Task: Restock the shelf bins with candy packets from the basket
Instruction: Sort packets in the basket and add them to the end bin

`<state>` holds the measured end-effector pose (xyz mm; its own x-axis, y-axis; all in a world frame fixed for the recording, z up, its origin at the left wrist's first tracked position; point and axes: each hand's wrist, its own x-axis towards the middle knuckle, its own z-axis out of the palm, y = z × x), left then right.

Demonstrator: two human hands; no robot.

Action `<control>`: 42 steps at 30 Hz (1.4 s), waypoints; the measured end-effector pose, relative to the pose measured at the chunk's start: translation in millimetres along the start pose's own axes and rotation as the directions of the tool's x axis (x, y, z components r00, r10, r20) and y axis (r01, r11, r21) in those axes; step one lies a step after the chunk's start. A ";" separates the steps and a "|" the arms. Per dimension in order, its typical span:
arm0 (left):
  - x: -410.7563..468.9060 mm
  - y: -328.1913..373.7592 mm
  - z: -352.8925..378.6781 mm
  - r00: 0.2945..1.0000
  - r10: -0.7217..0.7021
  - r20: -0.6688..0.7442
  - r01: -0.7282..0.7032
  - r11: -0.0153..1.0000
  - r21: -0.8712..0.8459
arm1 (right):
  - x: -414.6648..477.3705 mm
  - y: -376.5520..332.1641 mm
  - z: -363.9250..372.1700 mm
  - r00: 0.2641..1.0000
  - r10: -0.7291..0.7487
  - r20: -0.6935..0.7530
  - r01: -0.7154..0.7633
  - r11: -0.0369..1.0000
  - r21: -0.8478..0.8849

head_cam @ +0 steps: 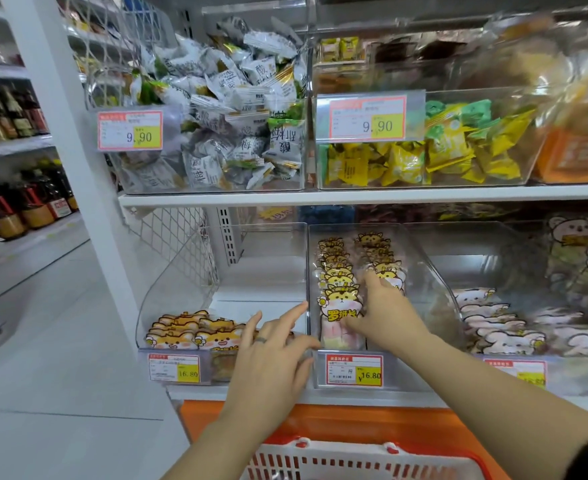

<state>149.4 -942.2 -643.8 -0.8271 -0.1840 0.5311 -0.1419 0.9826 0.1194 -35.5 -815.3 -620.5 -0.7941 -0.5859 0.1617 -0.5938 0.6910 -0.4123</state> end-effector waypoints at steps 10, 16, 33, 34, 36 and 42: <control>0.5 2.2 -1.3 1.000 -0.005 -0.001 0.005 1.000 0.007 | -3.6 0.1 1.1 0.999 0.039 0.038 -0.041 0.998 0.048; -1.3 0.9 -0.5 0.998 -0.026 0.061 0.024 0.999 0.033 | -11.2 -1.1 -7.1 0.999 0.030 0.044 -0.029 0.999 -0.022; -103.8 63.2 14.3 0.956 0.056 0.289 -0.047 0.998 -0.039 | -171.9 49.8 -5.4 0.851 -0.385 0.356 0.382 0.920 0.082; -116.3 66.6 23.8 0.926 0.030 0.377 -0.008 0.998 -0.060 | -177.7 65.1 7.5 0.838 -0.326 0.437 0.329 0.942 0.073; -140.3 68.7 43.9 0.816 -0.029 0.577 0.076 0.995 -0.058 | -185.2 92.4 30.3 0.793 -0.196 0.577 0.246 0.969 -0.009; -210.7 53.0 108.0 0.482 -0.127 0.867 0.165 0.985 0.052 | -199.8 148.3 78.3 0.689 0.061 0.722 0.087 0.982 -0.167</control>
<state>257.5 -848.9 -839.9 -0.8522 -0.1930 -0.4863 -0.3045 0.9388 0.1610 45.3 -628.9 -784.2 -0.4902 -0.6670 -0.5611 -0.6738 0.6983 -0.2416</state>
